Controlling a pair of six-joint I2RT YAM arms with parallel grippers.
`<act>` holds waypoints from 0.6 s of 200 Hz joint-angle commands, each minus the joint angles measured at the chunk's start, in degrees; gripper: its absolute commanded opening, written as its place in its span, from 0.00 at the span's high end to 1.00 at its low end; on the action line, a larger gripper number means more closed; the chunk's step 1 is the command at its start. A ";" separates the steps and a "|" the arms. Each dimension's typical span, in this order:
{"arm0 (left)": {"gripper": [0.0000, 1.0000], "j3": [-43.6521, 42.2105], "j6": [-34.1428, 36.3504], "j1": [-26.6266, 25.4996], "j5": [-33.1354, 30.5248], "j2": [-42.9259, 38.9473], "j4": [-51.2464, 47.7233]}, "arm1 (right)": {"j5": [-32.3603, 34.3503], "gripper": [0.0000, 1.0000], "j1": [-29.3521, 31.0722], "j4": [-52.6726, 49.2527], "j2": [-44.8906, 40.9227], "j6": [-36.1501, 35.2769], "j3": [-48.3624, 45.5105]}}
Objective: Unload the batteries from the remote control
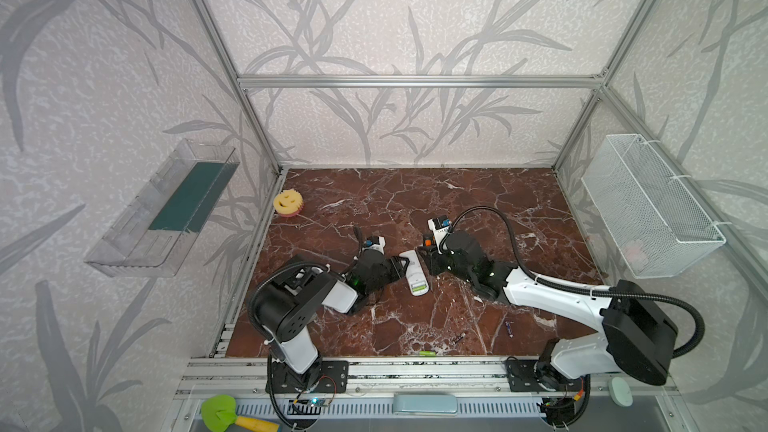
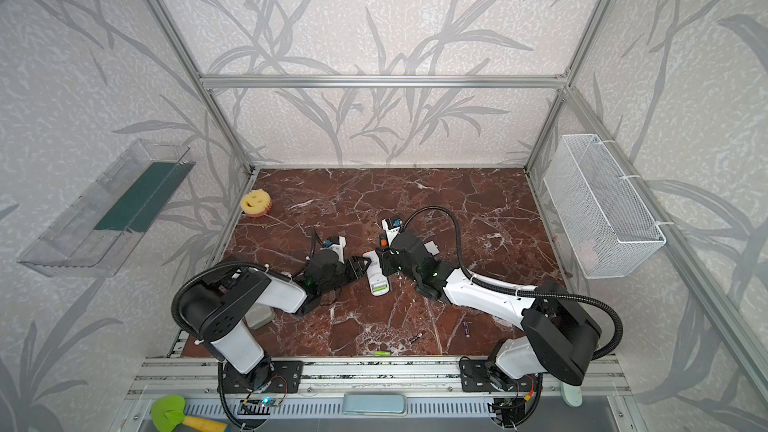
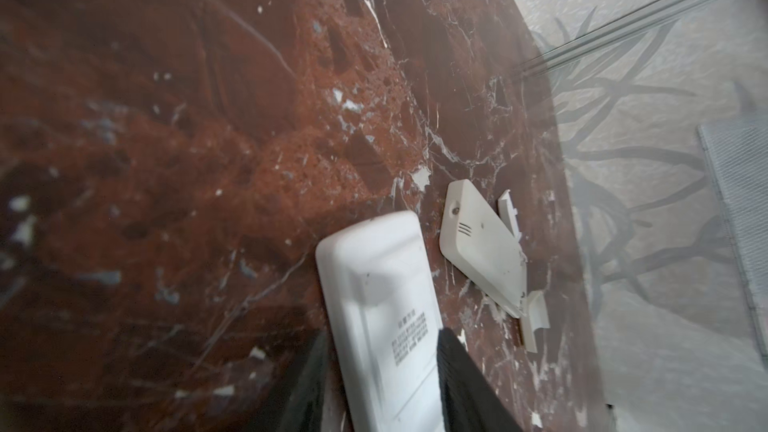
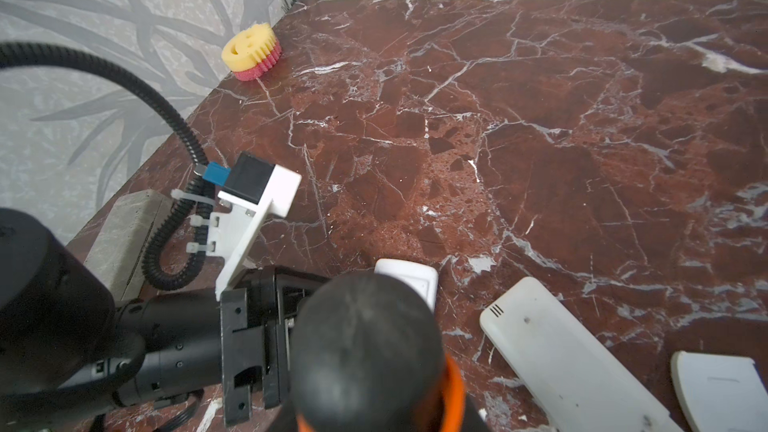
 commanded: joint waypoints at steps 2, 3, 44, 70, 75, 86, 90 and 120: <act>0.54 8.54 11.96 0.44 -1.41 -3.50 -25.03 | 3.95 1.00 0.90 -0.56 -3.53 2.15 -0.75; 0.54 8.97 12.31 0.48 -1.43 -3.56 -25.57 | 4.08 1.00 0.92 -0.69 -3.67 2.19 -0.86; 0.61 29.25 24.57 0.43 -0.18 3.56 -47.57 | 7.81 1.00 1.46 -2.69 -8.37 5.13 -5.07; 0.68 42.48 29.67 0.42 1.48 12.93 -59.70 | 9.12 1.00 1.43 -3.48 -10.34 5.98 -6.67; 0.69 44.05 30.30 0.46 1.53 14.23 -60.93 | 9.09 1.00 1.47 -3.71 -10.54 6.00 -6.77; 0.71 47.14 31.49 0.42 1.72 16.34 -62.69 | 9.01 1.00 1.48 -4.25 -10.90 5.96 -6.76; 0.72 47.95 31.83 0.42 1.65 16.99 -63.14 | 9.04 1.00 1.48 -4.36 -11.04 6.00 -6.84; 0.72 52.40 34.48 -0.17 0.52 20.45 -68.18 | 9.12 1.00 1.46 -4.00 -11.80 6.44 -7.54</act>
